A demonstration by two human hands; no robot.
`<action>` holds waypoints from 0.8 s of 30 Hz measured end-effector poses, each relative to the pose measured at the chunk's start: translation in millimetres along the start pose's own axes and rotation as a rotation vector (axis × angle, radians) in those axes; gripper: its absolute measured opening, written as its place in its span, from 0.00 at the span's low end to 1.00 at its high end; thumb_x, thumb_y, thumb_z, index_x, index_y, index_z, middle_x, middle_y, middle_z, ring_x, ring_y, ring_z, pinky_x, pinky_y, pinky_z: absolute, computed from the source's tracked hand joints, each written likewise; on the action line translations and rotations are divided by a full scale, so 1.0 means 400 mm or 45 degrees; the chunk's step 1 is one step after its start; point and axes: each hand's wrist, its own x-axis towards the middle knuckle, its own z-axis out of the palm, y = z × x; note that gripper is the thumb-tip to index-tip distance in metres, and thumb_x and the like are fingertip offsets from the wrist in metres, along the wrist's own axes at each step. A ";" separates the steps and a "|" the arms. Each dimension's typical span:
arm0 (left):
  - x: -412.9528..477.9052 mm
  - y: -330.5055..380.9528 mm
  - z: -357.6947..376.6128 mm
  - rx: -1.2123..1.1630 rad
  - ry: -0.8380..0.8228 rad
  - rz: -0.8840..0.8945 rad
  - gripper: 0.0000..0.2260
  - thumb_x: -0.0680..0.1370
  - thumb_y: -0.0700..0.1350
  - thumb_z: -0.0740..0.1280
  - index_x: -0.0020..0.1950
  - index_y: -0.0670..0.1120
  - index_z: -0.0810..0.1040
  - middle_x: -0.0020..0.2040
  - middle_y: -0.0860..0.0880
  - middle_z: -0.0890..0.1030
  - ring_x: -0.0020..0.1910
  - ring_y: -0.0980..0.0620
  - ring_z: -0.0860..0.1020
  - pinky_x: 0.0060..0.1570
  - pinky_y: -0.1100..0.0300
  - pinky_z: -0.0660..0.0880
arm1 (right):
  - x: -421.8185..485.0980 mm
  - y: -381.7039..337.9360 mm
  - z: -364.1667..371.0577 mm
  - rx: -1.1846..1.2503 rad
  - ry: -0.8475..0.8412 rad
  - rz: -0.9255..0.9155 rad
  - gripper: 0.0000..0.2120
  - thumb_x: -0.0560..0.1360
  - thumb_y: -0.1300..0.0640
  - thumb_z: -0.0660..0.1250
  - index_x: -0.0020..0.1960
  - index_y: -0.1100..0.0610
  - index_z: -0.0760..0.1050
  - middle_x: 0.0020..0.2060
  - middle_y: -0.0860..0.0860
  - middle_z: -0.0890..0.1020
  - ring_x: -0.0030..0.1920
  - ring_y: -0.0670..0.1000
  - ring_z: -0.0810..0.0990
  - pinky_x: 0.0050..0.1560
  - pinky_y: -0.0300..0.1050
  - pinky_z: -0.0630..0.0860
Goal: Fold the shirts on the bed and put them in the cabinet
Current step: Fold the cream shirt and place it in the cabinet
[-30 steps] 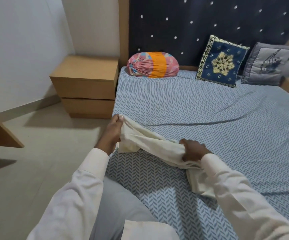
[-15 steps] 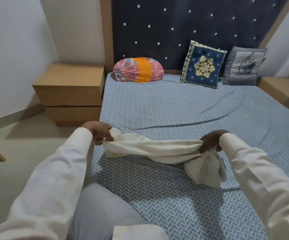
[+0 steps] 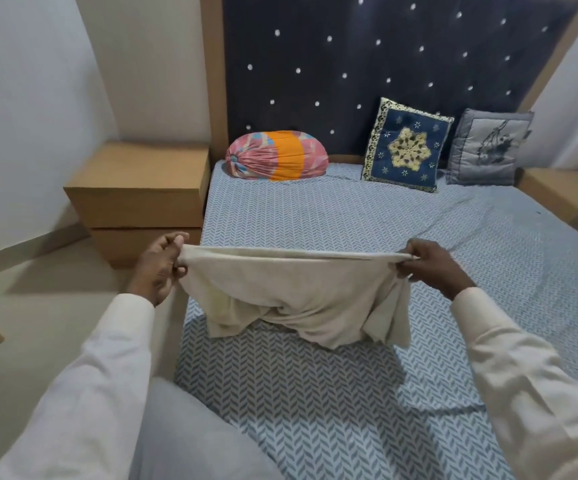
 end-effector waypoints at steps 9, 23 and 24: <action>-0.069 -0.261 -0.035 0.166 0.303 0.000 0.09 0.83 0.44 0.59 0.53 0.46 0.78 0.45 0.44 0.77 0.32 0.54 0.70 0.21 0.69 0.65 | -0.106 0.214 0.175 -0.586 -0.123 0.248 0.26 0.66 0.45 0.70 0.62 0.44 0.68 0.56 0.54 0.74 0.55 0.60 0.79 0.53 0.55 0.77; -0.118 -0.371 -0.091 0.224 0.308 0.007 0.12 0.79 0.41 0.67 0.63 0.47 0.76 0.60 0.45 0.79 0.50 0.49 0.78 0.37 0.59 0.76 | -0.100 0.209 -0.020 0.334 0.041 0.160 0.07 0.75 0.68 0.66 0.47 0.57 0.78 0.38 0.55 0.79 0.36 0.46 0.77 0.37 0.39 0.74; -0.121 -0.368 -0.088 0.206 0.301 0.017 0.12 0.79 0.41 0.67 0.63 0.47 0.76 0.59 0.45 0.79 0.50 0.48 0.78 0.38 0.58 0.75 | -0.100 0.218 -0.050 0.240 0.049 0.142 0.06 0.73 0.68 0.68 0.46 0.59 0.79 0.37 0.55 0.79 0.36 0.46 0.76 0.36 0.35 0.73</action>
